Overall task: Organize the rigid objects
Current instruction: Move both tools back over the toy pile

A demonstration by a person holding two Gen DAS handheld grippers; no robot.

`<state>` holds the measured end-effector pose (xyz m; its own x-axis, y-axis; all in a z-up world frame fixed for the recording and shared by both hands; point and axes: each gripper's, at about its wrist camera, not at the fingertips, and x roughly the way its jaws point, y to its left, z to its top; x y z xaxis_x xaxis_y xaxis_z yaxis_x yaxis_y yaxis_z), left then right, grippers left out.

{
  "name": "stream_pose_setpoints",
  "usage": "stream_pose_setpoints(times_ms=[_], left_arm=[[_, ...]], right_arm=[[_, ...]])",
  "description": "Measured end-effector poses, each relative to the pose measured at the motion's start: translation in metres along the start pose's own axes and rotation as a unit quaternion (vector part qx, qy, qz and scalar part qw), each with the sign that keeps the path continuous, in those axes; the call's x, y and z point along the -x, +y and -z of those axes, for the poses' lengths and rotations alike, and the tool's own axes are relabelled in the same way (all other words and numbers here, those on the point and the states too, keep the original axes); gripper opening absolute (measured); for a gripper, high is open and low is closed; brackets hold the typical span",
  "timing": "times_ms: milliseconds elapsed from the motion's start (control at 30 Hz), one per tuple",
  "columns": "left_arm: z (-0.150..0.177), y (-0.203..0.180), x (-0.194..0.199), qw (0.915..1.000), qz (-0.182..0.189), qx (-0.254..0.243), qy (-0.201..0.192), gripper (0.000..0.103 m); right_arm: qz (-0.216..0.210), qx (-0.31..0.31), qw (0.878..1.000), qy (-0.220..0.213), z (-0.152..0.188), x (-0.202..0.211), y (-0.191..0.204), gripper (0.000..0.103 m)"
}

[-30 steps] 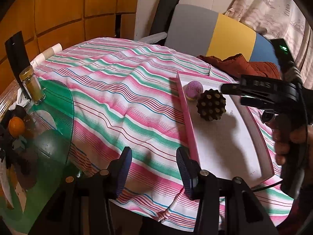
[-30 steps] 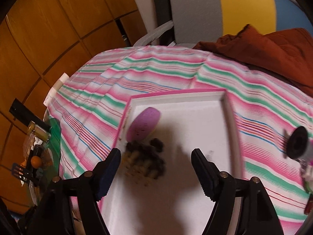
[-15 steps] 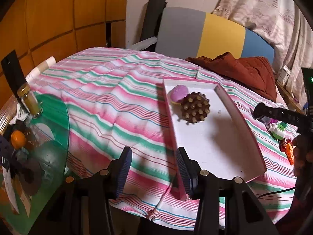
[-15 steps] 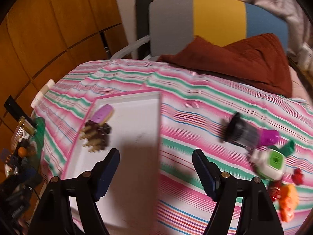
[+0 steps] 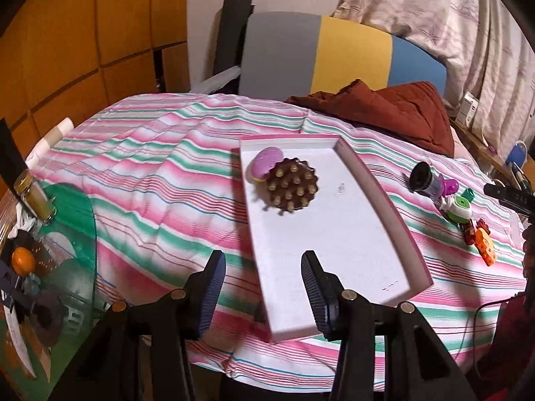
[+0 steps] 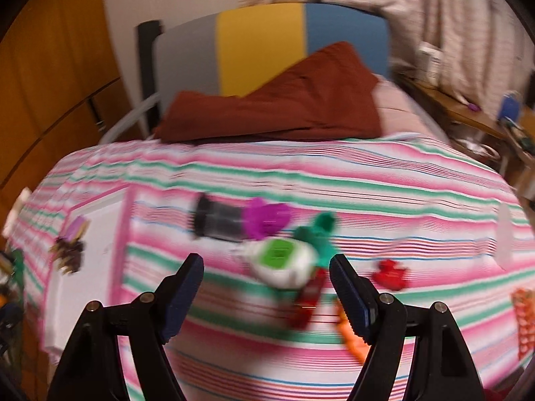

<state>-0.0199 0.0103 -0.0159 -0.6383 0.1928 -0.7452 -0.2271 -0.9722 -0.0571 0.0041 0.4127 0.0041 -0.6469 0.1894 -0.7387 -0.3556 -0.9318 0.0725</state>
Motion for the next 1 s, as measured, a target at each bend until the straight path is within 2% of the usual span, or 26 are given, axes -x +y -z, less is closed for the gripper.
stream_pose_setpoints(times_ms=[200, 367, 500, 567, 767, 1000], left_arm=[[-0.007, -0.018, 0.004, 0.9997, 0.015, -0.019, -0.006, 0.048], [-0.016, -0.031, 0.002, 0.9994, 0.031, -0.014, -0.004, 0.047], [-0.022, -0.050, -0.003, 0.9978, 0.063, -0.016, 0.012, 0.047], [-0.023, -0.065, -0.004, 0.9958, 0.084, -0.031, 0.018, 0.047], [-0.019, -0.130, -0.008, 0.9832, 0.138, -0.112, 0.040, 0.047], [-0.017, -0.200, -0.024, 0.9636, 0.200, -0.163, 0.071, 0.047]], right_arm=[[0.067, -0.075, 0.995, -0.009, 0.004, 0.003, -0.078, 0.078], [0.121, -0.175, 0.977, -0.011, 0.020, 0.006, -0.138, 0.078], [0.094, -0.278, 0.956, -0.006, 0.028, 0.007, -0.175, 0.078], [0.087, -0.294, 0.952, -0.005, 0.030, 0.008, -0.180, 0.078], [0.064, -0.302, 0.951, 0.011, 0.033, 0.002, -0.177, 0.078], [0.050, -0.301, 0.952, 0.027, 0.037, -0.003, -0.172, 0.080]])
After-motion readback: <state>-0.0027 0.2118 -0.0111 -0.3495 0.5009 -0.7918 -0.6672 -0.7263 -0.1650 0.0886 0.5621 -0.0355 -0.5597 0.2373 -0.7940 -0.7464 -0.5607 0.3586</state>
